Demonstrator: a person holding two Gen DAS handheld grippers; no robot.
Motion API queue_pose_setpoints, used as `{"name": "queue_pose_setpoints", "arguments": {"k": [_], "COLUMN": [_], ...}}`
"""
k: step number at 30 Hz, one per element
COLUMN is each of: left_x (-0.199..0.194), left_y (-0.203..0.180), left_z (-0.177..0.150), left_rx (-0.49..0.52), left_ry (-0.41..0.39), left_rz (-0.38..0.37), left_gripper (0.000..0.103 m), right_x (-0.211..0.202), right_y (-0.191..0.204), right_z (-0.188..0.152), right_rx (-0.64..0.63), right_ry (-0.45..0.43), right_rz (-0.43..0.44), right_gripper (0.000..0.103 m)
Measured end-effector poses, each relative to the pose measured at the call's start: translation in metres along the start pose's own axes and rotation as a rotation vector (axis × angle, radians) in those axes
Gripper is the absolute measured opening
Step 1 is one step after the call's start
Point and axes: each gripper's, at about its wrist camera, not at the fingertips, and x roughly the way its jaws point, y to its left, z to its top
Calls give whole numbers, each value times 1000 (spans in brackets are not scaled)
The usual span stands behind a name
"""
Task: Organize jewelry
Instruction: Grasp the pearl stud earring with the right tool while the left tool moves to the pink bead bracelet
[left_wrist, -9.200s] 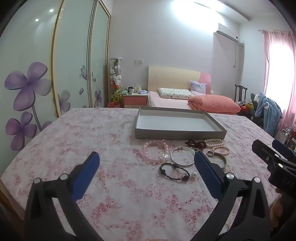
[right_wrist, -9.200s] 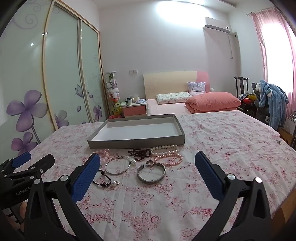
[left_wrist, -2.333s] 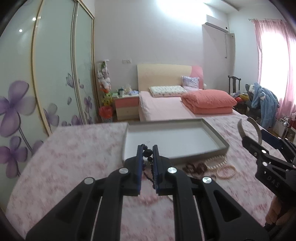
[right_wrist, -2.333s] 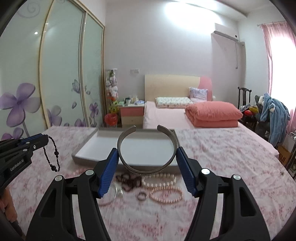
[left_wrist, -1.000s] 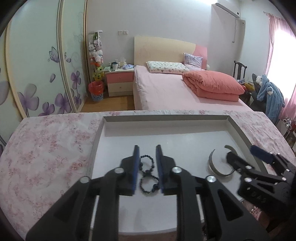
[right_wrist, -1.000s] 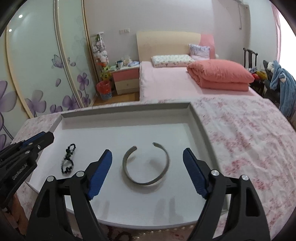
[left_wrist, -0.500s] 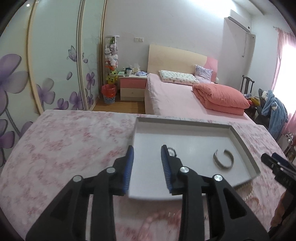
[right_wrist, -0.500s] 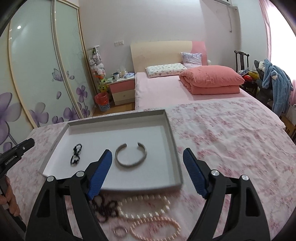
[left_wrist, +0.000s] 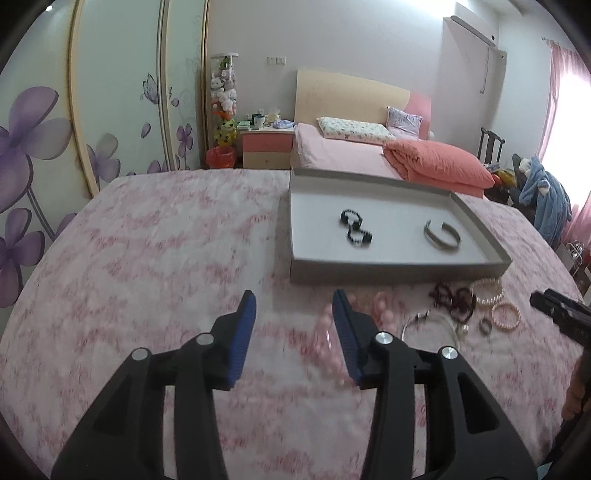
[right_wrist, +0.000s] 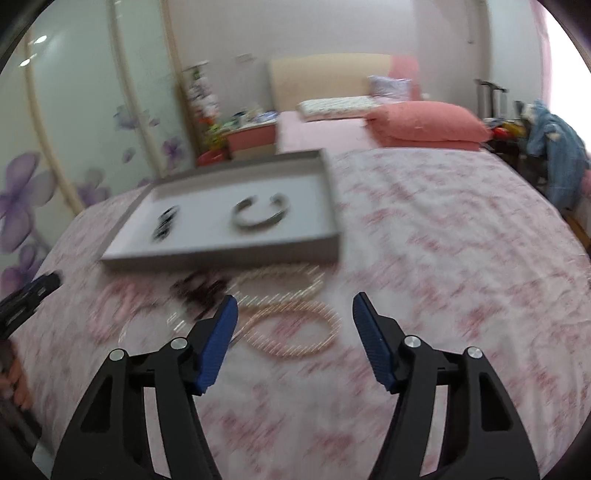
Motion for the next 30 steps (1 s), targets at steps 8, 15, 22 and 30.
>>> {"name": "queue_pose_setpoints", "arguments": {"k": [8, 15, 22, 30], "left_x": [-1, 0, 7, 17], "left_y": [11, 23, 19, 4], "left_z": [-5, -4, -6, -10], "left_rx": [-32, -77, -68, -28], "left_ry": [4, 13, 33, 69], "left_rz": [31, 65, 61, 21], "left_gripper": [44, 44, 44, 44], "right_x": [-2, 18, 19, 21], "right_y": [72, 120, 121, 77], "right_z": [-48, -60, -65, -54], "right_rx": [-149, -266, -303, -230], "right_ry": [116, 170, 142, 134], "right_rz": [226, 180, 128, 15], "right_gripper": [55, 43, 19, 17]}}
